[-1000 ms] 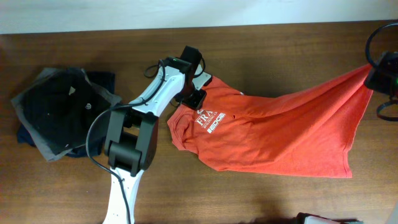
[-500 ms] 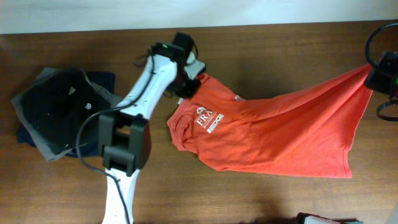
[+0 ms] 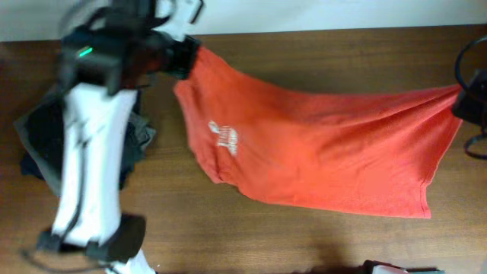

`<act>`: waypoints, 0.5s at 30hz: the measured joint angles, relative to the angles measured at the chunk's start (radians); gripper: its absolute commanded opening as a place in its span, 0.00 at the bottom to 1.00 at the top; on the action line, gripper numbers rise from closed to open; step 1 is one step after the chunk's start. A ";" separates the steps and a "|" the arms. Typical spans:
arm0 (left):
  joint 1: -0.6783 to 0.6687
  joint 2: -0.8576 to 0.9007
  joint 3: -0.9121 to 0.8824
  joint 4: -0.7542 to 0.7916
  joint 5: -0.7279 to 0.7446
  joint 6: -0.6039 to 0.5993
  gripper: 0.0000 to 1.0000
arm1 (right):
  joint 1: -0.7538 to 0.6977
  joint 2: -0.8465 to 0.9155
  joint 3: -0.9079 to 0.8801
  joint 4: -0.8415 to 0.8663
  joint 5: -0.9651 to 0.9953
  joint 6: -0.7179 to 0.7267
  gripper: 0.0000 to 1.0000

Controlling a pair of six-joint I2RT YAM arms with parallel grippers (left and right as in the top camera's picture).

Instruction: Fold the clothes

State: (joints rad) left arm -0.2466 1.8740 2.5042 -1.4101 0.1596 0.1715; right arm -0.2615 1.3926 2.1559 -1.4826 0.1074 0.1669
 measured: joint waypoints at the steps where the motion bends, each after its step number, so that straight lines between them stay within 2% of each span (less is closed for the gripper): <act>1: 0.006 -0.033 0.013 0.000 -0.004 0.000 0.01 | 0.000 -0.011 0.000 -0.011 0.002 0.003 0.05; 10: 0.013 -0.297 0.042 -0.015 -0.039 0.000 0.01 | 0.000 -0.133 0.004 -0.081 0.008 0.018 0.05; 15: 0.013 -0.417 0.041 -0.047 -0.043 0.000 0.00 | 0.000 -0.196 0.085 -0.133 0.008 0.032 0.05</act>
State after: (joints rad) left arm -0.2333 1.4567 2.5454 -1.4570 0.1169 0.1711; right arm -0.2615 1.1969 2.2414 -1.6157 0.1154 0.1993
